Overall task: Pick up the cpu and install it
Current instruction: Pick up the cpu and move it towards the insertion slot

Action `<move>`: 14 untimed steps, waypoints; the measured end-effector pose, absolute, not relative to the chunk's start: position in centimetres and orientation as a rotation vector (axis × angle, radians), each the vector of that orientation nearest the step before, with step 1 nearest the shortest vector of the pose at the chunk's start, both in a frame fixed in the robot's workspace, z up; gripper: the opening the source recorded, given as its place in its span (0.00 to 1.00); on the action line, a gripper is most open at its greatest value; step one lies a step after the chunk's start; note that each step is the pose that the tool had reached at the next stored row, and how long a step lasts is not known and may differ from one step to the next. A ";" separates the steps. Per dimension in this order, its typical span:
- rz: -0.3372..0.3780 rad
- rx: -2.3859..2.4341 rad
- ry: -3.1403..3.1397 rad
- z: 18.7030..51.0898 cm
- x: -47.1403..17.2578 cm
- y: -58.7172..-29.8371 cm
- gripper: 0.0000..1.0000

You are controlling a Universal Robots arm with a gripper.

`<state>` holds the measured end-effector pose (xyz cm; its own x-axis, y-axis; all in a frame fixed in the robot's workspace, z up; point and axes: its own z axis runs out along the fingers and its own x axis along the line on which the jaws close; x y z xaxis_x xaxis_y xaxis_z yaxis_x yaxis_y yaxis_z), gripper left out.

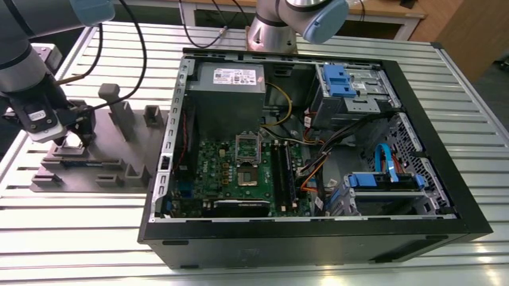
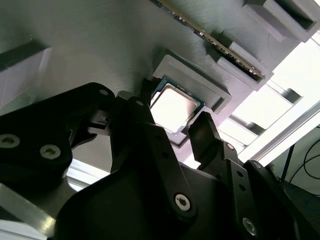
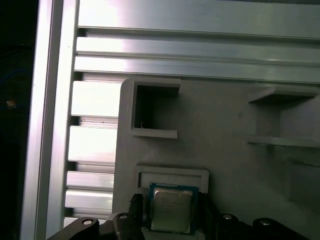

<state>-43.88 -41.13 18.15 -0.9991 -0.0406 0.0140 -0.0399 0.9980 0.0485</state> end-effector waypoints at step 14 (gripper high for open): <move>-0.074 0.067 -3.125 18.3 -43.9 -41.1 0.57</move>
